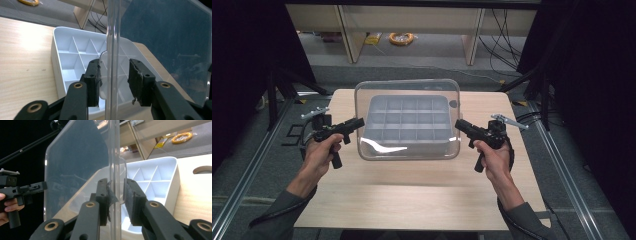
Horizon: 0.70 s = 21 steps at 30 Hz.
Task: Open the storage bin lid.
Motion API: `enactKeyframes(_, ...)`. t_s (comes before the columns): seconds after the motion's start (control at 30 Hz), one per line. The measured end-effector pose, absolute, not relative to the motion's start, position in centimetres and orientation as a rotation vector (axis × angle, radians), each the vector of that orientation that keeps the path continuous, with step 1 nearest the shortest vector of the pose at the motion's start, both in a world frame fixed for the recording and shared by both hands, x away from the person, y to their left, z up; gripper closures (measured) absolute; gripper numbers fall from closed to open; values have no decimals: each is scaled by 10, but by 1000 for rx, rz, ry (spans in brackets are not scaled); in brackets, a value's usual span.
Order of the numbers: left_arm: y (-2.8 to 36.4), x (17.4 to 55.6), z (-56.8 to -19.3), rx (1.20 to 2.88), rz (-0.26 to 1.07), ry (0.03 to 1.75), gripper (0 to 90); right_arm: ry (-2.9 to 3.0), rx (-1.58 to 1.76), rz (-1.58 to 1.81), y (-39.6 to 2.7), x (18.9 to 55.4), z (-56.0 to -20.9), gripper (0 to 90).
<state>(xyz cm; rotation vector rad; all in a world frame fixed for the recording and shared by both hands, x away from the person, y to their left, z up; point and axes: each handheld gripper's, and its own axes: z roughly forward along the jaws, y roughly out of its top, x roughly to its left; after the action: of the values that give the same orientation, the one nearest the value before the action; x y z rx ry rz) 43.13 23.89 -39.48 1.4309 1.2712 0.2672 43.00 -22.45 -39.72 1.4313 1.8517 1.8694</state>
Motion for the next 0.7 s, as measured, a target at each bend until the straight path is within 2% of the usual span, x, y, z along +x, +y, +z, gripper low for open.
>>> enactKeyframes(0.7, 247, 392, -423, 1477, 251, 1266, 616, 1901, 1392, 1856, -220, 392, -422, 757)
